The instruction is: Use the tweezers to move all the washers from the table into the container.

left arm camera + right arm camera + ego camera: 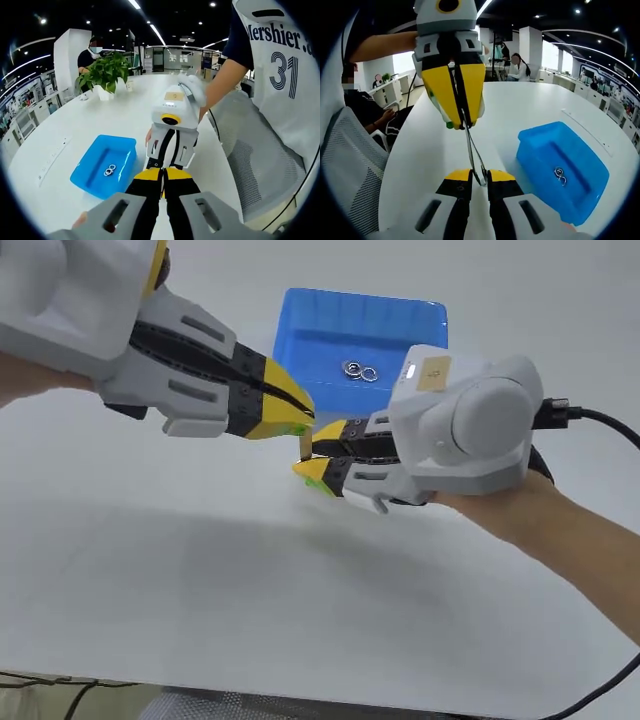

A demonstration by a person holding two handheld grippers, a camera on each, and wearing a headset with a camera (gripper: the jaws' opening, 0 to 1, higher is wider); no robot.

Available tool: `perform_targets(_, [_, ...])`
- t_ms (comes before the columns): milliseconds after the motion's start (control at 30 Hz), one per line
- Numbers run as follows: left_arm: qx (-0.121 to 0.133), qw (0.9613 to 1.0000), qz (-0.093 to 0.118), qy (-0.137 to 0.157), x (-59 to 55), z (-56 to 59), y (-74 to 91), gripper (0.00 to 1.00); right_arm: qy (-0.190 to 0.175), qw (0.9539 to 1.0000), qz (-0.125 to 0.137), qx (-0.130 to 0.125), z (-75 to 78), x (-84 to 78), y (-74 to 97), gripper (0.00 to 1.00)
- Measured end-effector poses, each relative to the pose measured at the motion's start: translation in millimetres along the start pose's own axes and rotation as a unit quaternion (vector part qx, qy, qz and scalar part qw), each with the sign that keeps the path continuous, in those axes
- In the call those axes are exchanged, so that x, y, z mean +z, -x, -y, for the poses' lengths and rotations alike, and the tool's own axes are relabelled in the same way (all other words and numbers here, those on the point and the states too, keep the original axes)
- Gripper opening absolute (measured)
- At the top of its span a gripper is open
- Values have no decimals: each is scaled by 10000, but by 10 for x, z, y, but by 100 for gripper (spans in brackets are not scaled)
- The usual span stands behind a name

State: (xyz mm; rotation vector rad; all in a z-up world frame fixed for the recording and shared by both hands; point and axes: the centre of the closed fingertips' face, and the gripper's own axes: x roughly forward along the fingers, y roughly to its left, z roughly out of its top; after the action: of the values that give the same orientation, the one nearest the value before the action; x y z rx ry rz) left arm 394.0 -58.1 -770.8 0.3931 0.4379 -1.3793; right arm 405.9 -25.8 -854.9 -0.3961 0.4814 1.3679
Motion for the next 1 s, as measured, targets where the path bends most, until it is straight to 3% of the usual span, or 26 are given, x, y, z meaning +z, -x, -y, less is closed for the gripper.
perform_targets(467, [44, 9999, 57, 93, -1, 12, 9, 5, -21, 10000, -12, 35, -12, -3, -28, 13])
perform_targets(500, [55, 9999, 70, 90, -52, -66, 44, 5, -13, 10000, -15, 36, -11, -3, -29, 13])
perform_targets(533, [47, 9999, 77, 107, -56, -71, 46, 5, -12, 10000, -20, 44, -12, -4, -29, 13])
perform_targets(1000, [101, 9998, 105, 148, -29, -66, 57, 5, 114, 9999, -42, 110, -45, 21, -4, 11])
